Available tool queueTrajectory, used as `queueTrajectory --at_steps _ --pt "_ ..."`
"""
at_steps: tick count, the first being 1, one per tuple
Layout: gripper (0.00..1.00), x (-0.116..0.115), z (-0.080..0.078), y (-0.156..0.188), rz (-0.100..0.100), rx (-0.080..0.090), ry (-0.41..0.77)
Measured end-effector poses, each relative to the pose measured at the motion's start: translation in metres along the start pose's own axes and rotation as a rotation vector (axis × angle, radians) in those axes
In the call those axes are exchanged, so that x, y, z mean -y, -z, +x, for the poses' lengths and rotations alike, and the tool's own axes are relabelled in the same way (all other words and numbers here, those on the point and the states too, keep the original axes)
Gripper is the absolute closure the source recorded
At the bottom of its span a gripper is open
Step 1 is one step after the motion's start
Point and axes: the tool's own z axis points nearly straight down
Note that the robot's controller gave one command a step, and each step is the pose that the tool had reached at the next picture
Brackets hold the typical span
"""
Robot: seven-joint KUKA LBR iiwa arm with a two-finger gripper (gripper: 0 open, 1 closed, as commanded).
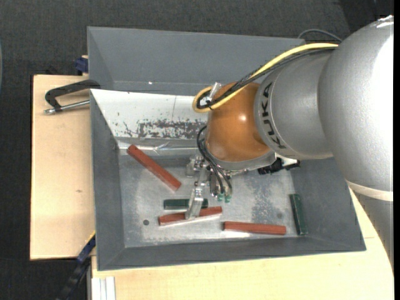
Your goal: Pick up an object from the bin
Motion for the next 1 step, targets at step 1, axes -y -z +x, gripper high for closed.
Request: queueTrajectory --at_steps 1 --pt "1.00 -0.0133 0.0327 -0.0066 -0.001 0.001 0.230"
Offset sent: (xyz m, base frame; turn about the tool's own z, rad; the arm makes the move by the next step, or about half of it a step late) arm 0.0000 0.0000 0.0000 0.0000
